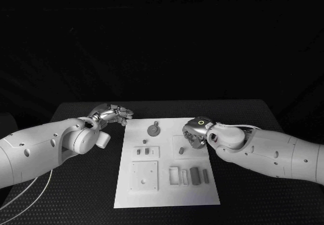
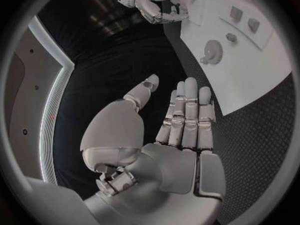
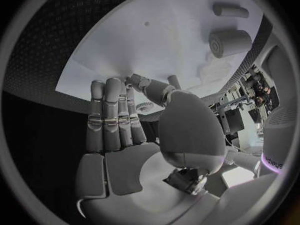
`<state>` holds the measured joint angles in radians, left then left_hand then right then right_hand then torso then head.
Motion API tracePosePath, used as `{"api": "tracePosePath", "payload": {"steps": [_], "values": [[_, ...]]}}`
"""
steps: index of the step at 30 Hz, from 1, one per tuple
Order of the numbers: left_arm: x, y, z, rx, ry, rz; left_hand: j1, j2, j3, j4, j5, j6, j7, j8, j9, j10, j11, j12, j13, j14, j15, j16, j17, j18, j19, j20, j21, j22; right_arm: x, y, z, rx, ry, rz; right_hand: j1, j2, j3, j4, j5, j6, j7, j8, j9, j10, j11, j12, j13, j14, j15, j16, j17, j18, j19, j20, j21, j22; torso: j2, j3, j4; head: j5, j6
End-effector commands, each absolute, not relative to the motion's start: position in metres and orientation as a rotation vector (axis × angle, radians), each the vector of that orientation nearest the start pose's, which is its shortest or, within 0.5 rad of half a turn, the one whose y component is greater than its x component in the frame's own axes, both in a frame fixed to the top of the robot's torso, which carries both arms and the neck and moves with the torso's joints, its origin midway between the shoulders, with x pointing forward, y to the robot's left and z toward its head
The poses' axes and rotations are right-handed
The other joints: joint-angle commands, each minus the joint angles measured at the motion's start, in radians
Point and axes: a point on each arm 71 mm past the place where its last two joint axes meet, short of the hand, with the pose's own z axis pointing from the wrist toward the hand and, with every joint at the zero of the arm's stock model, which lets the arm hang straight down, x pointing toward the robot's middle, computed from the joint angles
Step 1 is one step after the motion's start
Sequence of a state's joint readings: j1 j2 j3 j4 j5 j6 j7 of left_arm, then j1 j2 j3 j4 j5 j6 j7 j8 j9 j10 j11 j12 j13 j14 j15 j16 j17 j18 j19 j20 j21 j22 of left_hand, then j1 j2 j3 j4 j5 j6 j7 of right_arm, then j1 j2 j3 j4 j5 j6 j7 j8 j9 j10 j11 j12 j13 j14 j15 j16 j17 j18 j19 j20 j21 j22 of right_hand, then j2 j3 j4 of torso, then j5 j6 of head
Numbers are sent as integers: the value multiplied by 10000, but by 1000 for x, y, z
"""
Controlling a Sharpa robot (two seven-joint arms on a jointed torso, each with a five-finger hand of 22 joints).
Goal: Assemble the parts on the task board
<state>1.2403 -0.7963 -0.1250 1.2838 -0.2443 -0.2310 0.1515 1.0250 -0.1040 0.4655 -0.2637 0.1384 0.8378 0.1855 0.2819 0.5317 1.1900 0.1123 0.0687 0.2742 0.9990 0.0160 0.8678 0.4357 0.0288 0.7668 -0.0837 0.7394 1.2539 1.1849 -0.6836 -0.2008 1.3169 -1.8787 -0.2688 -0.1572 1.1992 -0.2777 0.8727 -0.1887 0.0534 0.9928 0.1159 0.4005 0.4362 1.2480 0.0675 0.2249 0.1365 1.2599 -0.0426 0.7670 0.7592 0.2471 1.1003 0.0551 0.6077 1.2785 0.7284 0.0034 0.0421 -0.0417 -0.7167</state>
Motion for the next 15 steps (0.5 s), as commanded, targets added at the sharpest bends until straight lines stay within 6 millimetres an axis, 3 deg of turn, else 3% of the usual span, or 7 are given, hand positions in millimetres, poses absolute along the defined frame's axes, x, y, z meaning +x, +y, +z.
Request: {"api": "tracePosePath", "payload": {"steps": [1, 8, 15], "values": [[524, 255, -212, -9758, 16921, -11818, 10, -2, -32, -48, 1, -73, -19, -16, -15, -35, 28, 14, -13, 68, -4, -43, 19, 199, 56, 4, -36, 11, 482, -184, -282, -6668, 17588, 2785, 26, -94, 81, 20, -50, 112, 0, -25, 13, 119, -18, -31, 11, 27, -2, -7, 39, 147, 38, -39, 57, 30, 6, 7, -3, 20, -15], [524, 255, -212, -9759, 16920, -11803, 9, 7, -32, -46, 7, -80, -16, -16, -15, -36, 29, 15, -13, 73, -3, -47, 25, 198, 62, 5, -39, 13, 481, -184, -279, -6518, 17250, 2954, 65, 110, 295, 119, -50, 521, -163, 126, 108, 573, -209, 39, 195, 211, -193, 380, 425, 147, 334, -225, 467, 344, 4, -5, 9, -4, -6], [525, 257, -212, -9776, 16885, -11734, 4, 12, -35, -42, 12, -91, -12, -16, -17, -40, 30, 15, -14, 80, -3, -50, 33, 198, 68, 7, -41, 16, 480, -183, -276, -6331, 16969, 3161, 9, 111, 411, 103, -50, 745, -252, 191, 172, 837, -319, 55, 322, 328, -304, 604, 625, 147, 500, -350, 702, 483, 6, 0, 17, -4, -8]]}}
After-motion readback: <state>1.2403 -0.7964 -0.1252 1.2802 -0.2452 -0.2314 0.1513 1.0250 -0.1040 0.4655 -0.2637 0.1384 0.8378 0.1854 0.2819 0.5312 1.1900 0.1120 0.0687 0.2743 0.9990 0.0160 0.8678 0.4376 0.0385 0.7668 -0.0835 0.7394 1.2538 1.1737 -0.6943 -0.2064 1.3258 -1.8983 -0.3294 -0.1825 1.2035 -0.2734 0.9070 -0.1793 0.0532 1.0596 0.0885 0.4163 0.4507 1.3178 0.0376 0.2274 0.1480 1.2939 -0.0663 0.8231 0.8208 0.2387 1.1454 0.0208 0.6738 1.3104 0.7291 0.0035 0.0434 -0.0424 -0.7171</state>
